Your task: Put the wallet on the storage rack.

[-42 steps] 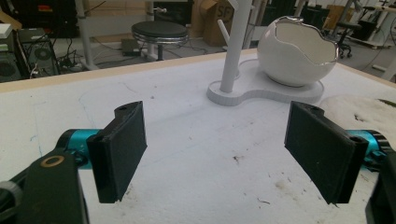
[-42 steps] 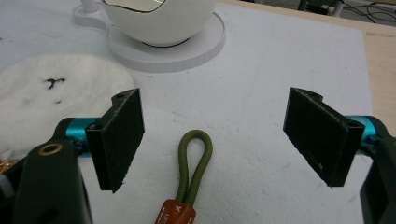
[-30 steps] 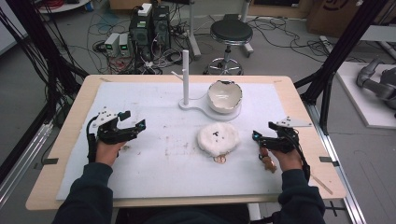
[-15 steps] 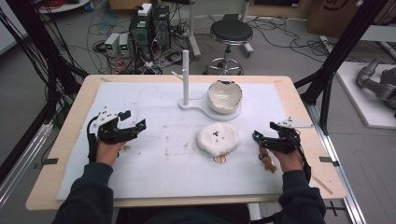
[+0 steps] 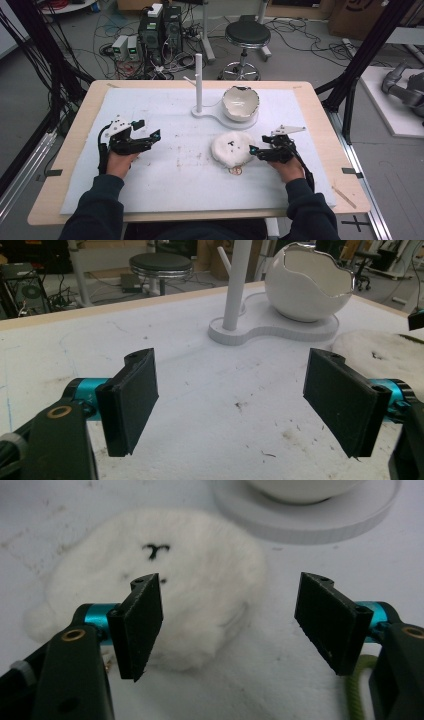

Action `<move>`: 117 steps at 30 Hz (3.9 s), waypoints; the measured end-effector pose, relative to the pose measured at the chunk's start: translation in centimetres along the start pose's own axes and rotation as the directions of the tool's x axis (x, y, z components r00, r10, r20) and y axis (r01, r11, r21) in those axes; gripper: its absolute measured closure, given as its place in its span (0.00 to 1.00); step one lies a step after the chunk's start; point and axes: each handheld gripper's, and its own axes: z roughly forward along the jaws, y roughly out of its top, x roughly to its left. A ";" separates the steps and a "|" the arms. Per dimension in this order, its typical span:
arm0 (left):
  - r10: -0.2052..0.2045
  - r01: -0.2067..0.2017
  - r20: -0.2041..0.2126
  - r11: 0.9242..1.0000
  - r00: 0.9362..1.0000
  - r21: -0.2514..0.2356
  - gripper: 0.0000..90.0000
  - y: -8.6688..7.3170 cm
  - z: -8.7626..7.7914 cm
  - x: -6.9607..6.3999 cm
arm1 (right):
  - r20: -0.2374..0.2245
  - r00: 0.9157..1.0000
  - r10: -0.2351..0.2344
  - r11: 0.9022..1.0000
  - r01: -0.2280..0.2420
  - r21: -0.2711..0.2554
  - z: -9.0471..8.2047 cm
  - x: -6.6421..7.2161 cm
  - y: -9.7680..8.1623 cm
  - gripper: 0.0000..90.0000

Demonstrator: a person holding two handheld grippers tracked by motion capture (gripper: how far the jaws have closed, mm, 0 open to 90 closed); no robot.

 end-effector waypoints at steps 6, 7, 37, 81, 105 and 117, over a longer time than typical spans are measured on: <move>0.001 -0.001 0.003 1.000 1.000 0.004 0.24 0.1 -0.1 -0.3 | -0.003 1.000 -0.022 0.990 0.023 0.142 1.9 0.2 -0.4 0.38; 0.002 -0.002 0.004 1.000 1.000 0.005 0.24 0.0 -0.1 -0.3 | -0.020 1.000 -0.013 0.989 0.016 0.148 1.9 0.2 -0.3 0.44; -0.039 -0.019 0.336 0.986 0.941 0.168 0.25 -0.9 5.5 -7.3 | -0.034 0.962 -0.270 0.956 0.264 -0.131 -0.1 4.0 2.1 0.91; 0.129 -0.155 0.418 0.988 0.899 0.027 0.87 0.0 5.2 -8.3 | -0.282 0.875 -0.393 0.904 0.313 -0.290 0.6 5.3 3.7 0.85; 0.006 -0.014 0.227 0.999 0.974 0.030 0.45 1.0 3.9 -4.9 | -0.139 0.917 -0.373 0.884 0.306 -0.353 -2.7 2.1 7.8 0.86; -0.006 0.004 0.176 1.000 0.984 0.008 0.24 1.0 3.5 -3.8 | 0.023 0.895 -0.445 0.853 0.432 -0.292 -3.6 -1.3 13.3 0.86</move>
